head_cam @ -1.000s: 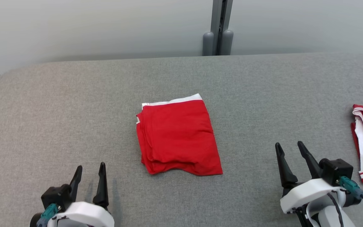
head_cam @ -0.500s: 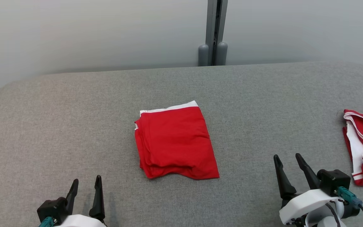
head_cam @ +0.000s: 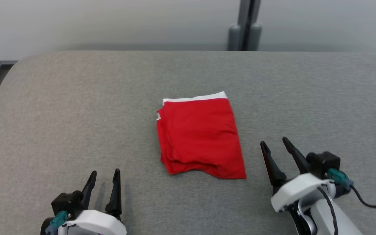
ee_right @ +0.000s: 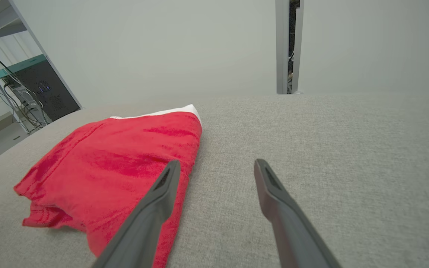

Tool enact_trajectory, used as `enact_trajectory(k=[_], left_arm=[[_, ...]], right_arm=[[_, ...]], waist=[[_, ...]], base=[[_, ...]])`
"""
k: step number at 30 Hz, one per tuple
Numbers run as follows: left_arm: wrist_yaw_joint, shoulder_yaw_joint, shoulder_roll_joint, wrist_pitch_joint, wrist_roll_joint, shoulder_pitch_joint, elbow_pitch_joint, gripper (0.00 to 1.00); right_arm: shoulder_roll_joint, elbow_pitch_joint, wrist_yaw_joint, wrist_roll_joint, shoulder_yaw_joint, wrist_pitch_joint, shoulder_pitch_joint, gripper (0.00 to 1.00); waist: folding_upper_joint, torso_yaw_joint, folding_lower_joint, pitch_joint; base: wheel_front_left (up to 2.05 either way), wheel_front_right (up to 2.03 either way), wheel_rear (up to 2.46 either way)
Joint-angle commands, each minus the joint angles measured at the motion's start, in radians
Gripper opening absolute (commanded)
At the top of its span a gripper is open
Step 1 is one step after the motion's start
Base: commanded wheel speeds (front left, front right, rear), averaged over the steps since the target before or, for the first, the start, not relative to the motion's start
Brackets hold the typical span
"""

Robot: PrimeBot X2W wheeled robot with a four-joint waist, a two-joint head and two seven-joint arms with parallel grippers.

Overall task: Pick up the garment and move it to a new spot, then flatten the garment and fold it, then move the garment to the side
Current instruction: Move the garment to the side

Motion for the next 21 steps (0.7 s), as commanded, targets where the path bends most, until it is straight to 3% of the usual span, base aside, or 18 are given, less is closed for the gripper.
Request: enact_trajectory(k=[1,6,16,17,18,21], left_arm=[[-0.007,-0.013,0.005,-0.001,-0.005,-0.028,0.002,1.0],[-0.017,-0.051,0.004,-0.001,-0.016,-0.051,0.001,1.0],[-0.01,-0.067,0.004,-0.001,-0.022,-0.063,-0.006,1.0],[-0.009,-0.066,0.004,-0.001,-0.023,-0.064,-0.007,1.0],[-0.008,-0.065,0.004,-0.001,-0.022,-0.066,-0.007,1.0],[-0.007,-0.062,0.005,-0.001,-0.018,-0.071,-0.005,1.0]], right_arm=[[-0.007,0.035,0.0,0.022,0.015,-0.004,-0.043,1.0],[-0.007,0.149,0.0,0.057,0.035,-0.004,-0.151,1.0],[-0.007,0.351,0.0,0.154,0.089,-0.004,-0.262,0.99],[-0.007,0.362,0.0,0.167,0.098,-0.004,-0.263,0.32],[-0.007,0.369,0.0,0.174,0.108,-0.004,-0.263,0.0],[-0.008,0.367,0.0,0.194,0.121,-0.004,-0.272,0.0]], waist=[[0.0,0.055,0.0,0.039],[0.0,0.126,0.0,0.069],[0.0,0.188,0.0,0.096],[0.0,0.186,0.0,0.097],[0.0,0.182,0.0,0.098],[0.0,0.159,0.0,0.095]], base=[[0.0,0.0,0.0],[0.0,0.0,0.0],[0.0,0.0,0.0],[0.0,0.0,0.0],[0.0,0.0,0.0],[0.0,0.0,0.0]])
